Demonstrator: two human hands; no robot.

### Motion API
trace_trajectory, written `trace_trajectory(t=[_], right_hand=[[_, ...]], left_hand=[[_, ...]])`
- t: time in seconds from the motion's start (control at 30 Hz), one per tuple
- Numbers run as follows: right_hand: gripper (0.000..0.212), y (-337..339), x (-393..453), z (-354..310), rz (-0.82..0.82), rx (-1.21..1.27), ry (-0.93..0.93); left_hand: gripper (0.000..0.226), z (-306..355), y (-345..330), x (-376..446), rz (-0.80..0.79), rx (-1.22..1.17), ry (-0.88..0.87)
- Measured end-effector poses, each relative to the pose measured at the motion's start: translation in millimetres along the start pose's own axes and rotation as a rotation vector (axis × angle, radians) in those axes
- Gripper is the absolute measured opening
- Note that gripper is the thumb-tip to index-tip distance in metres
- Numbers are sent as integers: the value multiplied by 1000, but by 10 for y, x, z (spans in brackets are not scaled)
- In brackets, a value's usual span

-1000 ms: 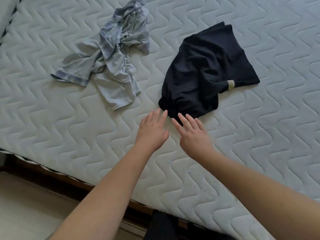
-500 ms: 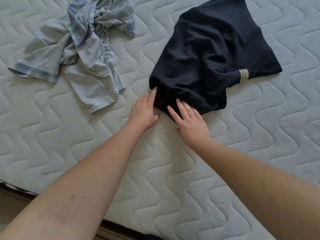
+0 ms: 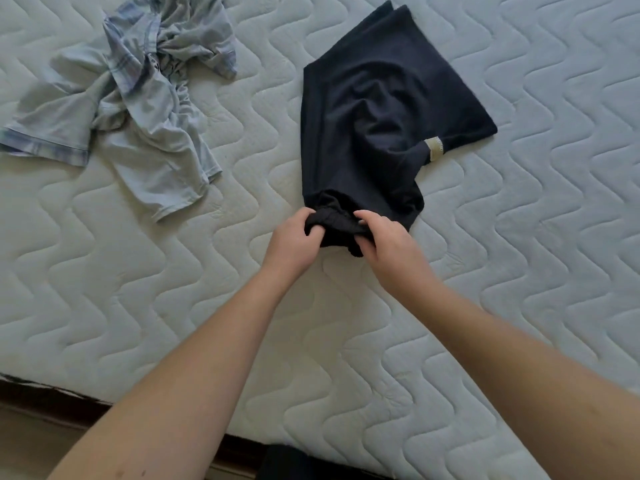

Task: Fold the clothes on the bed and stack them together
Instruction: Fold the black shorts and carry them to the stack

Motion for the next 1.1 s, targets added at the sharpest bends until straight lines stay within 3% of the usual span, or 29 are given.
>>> trace_trajectory(t=[0.13,0.2,0.27,0.33,0.4,0.47,0.53,0.67,0.73,0.93,1.1], right_hand=[[69,418,-516,-180,-1,226,21],[93,605,-779,-353,-50,226,99],[102,785,-1013,-549,-68,175,175],[86,1001,-1201,-713,-10,221,169],[57,1288,-1336,-821,89,286,113],[28,1630,-1445,-883,179,289,68],[14,1993,-1532,-922,244,313,23],[7,2523,-1559,-1148,257,335,7],[13,2701,-1552,-1303,281,336,11],[17,3093,-1546,-1689,303,339,26],[10,3369,-1607,-1917,366,330,35]], left_hand=[[22,262,45,-507,-97,-122,41],[37,417,120,-780,-163,-153,66],[42,592,211,-1065,-229,-166,81],[39,778,319,-1362,-285,-139,73],[32,957,460,-1636,-315,-105,26],[23,1114,636,-1868,-296,-21,-52],[13,1245,803,-2067,-268,66,-112],[17,1530,946,-2442,-229,124,-246],[24,1646,941,-2606,-215,132,-282],[31,1659,944,-2852,-190,21,-247],[38,1520,931,-2963,-175,100,-262]])
Point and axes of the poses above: each hand's wrist, its own x-axis towards the middle knuckle, its own y-axis out of the back of the hand, z = x × y, the point moved 7 cm from there along x, towards the middle knuckle, and after that the axes turned 12 degrees about y, right-handed, at the moved point
